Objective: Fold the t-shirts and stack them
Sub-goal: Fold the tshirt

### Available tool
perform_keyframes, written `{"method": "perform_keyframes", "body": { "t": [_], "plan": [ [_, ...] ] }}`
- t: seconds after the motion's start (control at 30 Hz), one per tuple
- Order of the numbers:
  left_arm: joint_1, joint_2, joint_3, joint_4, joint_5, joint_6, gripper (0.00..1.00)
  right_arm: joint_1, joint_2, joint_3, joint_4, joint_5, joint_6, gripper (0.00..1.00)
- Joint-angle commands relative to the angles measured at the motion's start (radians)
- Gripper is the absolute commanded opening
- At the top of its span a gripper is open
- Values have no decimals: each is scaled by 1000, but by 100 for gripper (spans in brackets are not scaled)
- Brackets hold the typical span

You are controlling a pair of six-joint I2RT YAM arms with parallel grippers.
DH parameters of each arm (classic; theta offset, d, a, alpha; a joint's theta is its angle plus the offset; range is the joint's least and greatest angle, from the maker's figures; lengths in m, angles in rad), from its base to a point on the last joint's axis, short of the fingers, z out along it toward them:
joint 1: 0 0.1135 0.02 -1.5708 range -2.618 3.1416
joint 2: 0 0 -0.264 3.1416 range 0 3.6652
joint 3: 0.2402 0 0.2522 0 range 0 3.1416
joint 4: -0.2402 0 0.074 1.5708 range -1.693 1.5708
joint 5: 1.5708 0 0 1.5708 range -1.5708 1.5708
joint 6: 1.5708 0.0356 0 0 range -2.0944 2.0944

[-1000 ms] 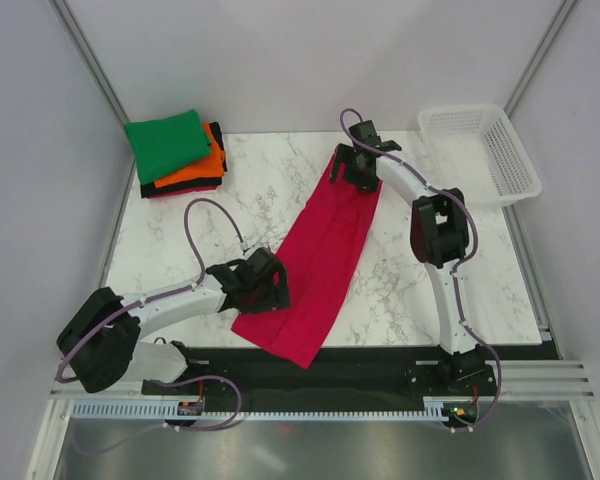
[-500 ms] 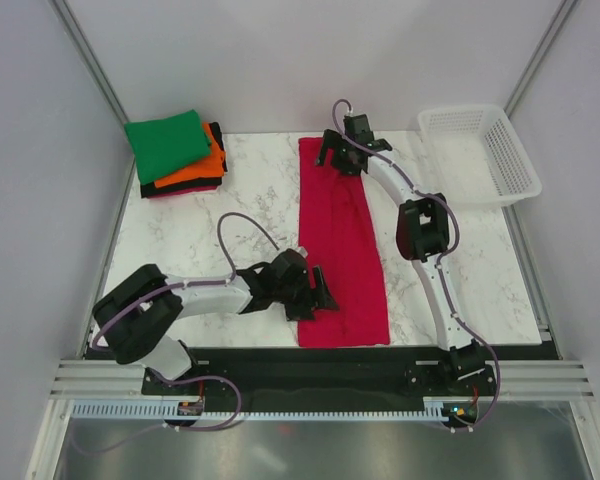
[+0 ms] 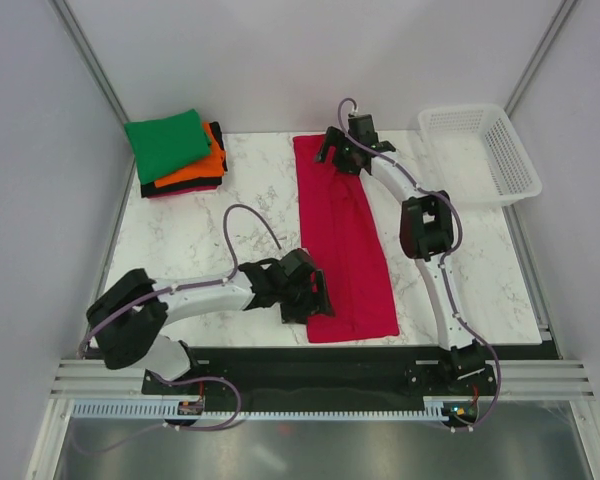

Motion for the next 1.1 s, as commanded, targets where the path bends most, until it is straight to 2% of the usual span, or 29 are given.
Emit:
{"method": "perform_keyframes", "body": {
  "t": [0.0, 0.1, 0.13, 0.2, 0.23, 0.3, 0.33, 0.4, 0.43, 0.47, 0.5, 0.57, 0.63, 0.7, 0.83, 1.07],
  "plan": [
    [-5, -156, 38, -198, -134, 53, 81, -15, -107, -32, -56, -56, 12, 98],
    [-5, -268, 32, -247, -164, 55, 81, -17, -255, -129, -55, -84, 3, 98],
    [-7, -299, 27, -269, -174, 42, 81, -15, -348, -165, -58, -82, -12, 98],
    [-7, -370, -7, -275, -192, 24, 82, -17, -460, -322, -82, -41, -35, 98],
    [-5, -392, -40, -277, -195, -2, 82, -17, -587, -390, -119, -13, -47, 98],
    [-7, -444, -79, -271, -192, -34, 82, -17, -718, -623, -160, 109, -50, 98],
    [-7, -455, -117, -258, -191, -63, 82, -15, -846, -791, -192, 173, -50, 98],
    [-7, -478, -154, -228, -185, -80, 82, -15, -972, -968, -216, 206, -37, 98],
    [-14, -480, -189, -206, -180, -94, 82, -14, -1097, -1058, -219, 215, -27, 98],
    [-16, -481, -206, -179, -168, -99, 82, -12, -1161, -1237, -217, 217, 4, 98],
    [-17, -478, -223, -121, -159, -106, 81, -12, -1294, -1324, -208, 214, 20, 93],
    [-25, -449, -263, -62, -149, -128, 81, -9, -1426, -1541, -199, 202, 67, 91],
    [-40, -417, -283, 10, -123, -151, 80, 0, -1584, -1643, -217, 186, 91, 86],
    [-54, -365, -300, 55, -116, -162, 79, 5, -1657, -1749, -240, 136, 109, 79],
    [-86, -290, -312, 144, -113, -189, 78, 63, -1781, -1877, -271, 82, 156, 72],
    [-102, -238, -317, 168, -122, -209, 75, 169, -1849, -2050, -234, 64, 253, 60]
  ]
}}
